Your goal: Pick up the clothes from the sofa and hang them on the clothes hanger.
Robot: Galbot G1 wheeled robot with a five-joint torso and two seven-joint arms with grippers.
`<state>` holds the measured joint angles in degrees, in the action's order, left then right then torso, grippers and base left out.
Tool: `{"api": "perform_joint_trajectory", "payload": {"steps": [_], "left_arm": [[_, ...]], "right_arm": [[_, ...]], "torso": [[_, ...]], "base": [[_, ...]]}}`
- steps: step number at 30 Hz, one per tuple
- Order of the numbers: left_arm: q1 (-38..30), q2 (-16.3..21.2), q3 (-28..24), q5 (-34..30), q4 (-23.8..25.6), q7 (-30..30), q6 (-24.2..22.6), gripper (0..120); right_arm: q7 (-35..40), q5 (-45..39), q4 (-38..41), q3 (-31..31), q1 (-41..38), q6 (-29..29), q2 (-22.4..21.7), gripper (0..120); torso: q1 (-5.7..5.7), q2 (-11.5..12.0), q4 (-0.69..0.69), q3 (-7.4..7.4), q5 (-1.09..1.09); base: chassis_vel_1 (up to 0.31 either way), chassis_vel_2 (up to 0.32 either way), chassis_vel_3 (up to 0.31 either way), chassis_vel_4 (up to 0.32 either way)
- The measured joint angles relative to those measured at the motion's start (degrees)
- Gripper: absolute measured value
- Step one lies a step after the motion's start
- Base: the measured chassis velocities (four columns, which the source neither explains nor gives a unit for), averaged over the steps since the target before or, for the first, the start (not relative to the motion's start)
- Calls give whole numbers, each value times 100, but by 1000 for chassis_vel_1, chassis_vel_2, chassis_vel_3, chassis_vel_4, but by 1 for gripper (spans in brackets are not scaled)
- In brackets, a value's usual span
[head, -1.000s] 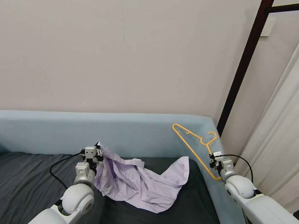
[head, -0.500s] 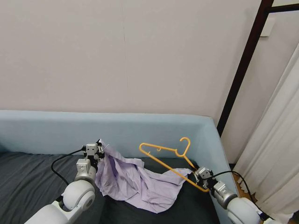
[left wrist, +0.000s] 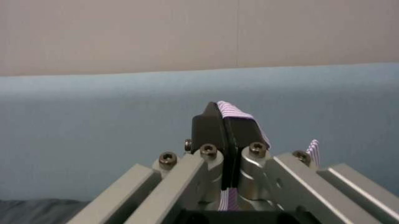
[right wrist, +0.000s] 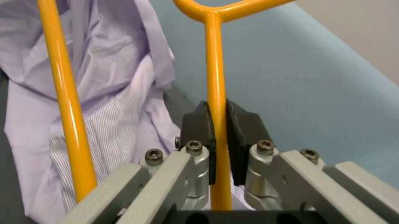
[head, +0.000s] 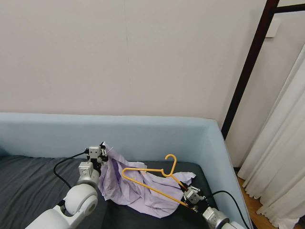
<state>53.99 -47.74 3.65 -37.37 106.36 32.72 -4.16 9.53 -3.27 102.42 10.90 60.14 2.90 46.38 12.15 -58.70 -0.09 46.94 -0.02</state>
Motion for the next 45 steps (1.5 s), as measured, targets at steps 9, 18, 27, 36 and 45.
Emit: {"api": "perform_joint_trajectory", "payload": {"steps": [9,18,27,36,45], "left_arm": [[126,6,27,-29,297,37,-95,0],[278,-8,129,-91,487,89,-142,0],[435,-73,80,-156,704,125,-179,0],[976,-138,-34,-113,1045,-10,-21,0],[1305,-242,-140,115,1065,-269,309,0]], "right_arm": [[682,575,-328,615,-644,474,404,5],[1382,1117,-508,932,-979,806,613,5],[1695,1131,-628,1187,-1086,1047,909,5],[1928,1085,-1264,1588,-1709,1248,1505,5],[2194,1015,-1777,1810,-2027,1078,1973,5]], "torso": [[0,0,1,0,1],[0,1,0,0,1],[0,1,-1,0,1],[0,1,2,0,1],[0,1,0,0,0]], "base": [[0,0,0,0],[0,0,0,0],[0,0,0,0],[0,0,0,0],[0,0,0,0]]}}
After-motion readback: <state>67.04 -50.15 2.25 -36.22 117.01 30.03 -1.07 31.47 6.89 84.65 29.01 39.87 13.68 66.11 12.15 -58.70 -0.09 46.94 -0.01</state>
